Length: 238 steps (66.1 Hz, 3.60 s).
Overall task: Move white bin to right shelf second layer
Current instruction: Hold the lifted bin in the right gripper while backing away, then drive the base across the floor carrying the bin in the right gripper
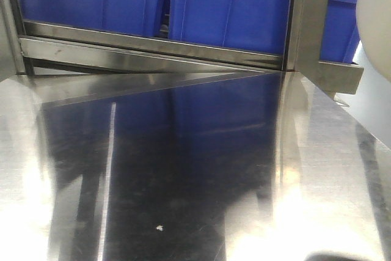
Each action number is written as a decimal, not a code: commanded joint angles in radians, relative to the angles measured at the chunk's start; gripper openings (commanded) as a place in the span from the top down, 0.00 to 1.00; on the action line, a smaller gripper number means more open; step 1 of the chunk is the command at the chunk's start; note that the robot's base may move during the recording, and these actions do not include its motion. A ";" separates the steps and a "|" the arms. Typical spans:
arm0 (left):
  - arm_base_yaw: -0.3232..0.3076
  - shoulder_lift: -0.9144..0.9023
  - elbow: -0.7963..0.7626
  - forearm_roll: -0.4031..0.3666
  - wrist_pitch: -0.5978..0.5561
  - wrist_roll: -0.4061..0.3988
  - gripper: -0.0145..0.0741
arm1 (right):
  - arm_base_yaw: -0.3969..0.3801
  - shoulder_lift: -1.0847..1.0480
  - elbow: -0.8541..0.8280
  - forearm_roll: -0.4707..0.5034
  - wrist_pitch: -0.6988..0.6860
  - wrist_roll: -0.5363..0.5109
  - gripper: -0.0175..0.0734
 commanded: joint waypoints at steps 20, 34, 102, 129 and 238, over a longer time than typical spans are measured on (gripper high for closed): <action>-0.007 -0.017 0.027 -0.004 -0.089 -0.010 0.74 | -0.008 -0.006 -0.030 -0.008 -0.091 0.004 0.75; -0.007 -0.017 0.027 -0.004 -0.089 -0.010 0.74 | -0.008 -0.006 -0.030 -0.008 -0.091 0.004 0.75; -0.007 -0.017 0.027 -0.004 -0.089 -0.010 0.74 | -0.008 -0.006 -0.030 -0.008 -0.091 0.004 0.75; -0.007 -0.017 0.027 -0.004 -0.089 -0.010 0.74 | -0.008 -0.006 -0.030 -0.008 -0.091 0.004 0.75; -0.007 -0.017 0.027 -0.004 -0.089 -0.010 0.74 | -0.008 -0.006 -0.030 -0.008 -0.090 0.004 0.75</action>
